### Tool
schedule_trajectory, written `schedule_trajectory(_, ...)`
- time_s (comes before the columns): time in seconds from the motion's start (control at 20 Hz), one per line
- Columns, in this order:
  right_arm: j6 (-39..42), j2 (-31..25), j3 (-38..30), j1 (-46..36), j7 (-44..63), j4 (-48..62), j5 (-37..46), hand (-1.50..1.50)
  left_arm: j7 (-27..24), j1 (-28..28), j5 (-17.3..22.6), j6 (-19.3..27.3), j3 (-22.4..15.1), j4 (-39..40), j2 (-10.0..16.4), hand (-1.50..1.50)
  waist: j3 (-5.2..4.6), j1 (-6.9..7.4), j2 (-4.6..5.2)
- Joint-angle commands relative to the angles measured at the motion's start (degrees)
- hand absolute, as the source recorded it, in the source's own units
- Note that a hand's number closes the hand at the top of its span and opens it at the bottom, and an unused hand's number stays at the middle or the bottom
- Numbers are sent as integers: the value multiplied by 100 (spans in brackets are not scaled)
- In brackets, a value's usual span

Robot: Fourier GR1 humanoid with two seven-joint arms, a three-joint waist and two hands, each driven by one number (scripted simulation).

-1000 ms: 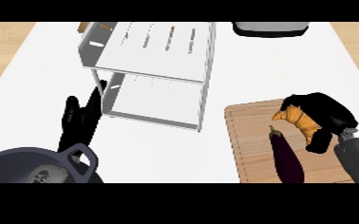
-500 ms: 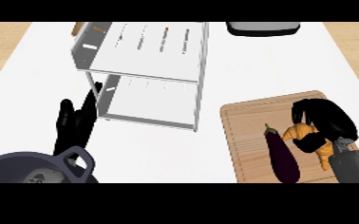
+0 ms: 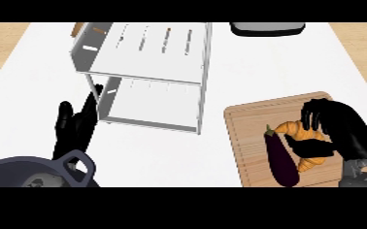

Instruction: Pick the croissant from the cutting board and place it in the tiered basket

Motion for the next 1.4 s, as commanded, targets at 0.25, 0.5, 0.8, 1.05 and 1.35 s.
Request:
schedule_trajectory(0.25, 616, 661, 155, -1162, 1729, -2218, -558, 150, -232, -321, -28, -291, -163, 157, -177, 0, -46, 145, 55)
schedule_trajectory(0.5, 1256, 874, 191, -2750, 3259, -2237, -794, 150, -609, -290, -146, -334, -163, 556, -278, 0, -49, 195, 70)
schedule_trajectory(0.8, 878, 1551, 357, -4592, 3986, -733, -498, 150, -429, -524, -49, -494, -151, 515, -177, 0, -46, 264, 89)
schedule_trajectory(1.05, 532, 1894, 101, -5655, 3874, 738, -372, 150, -208, -710, -53, -357, -168, 481, -251, 0, -40, 279, 100)
schedule_trajectory(1.35, 303, 1932, -123, -6767, 3775, 2299, -589, 150, -440, -340, -191, -278, -359, 270, -251, 0, -39, 323, 93)
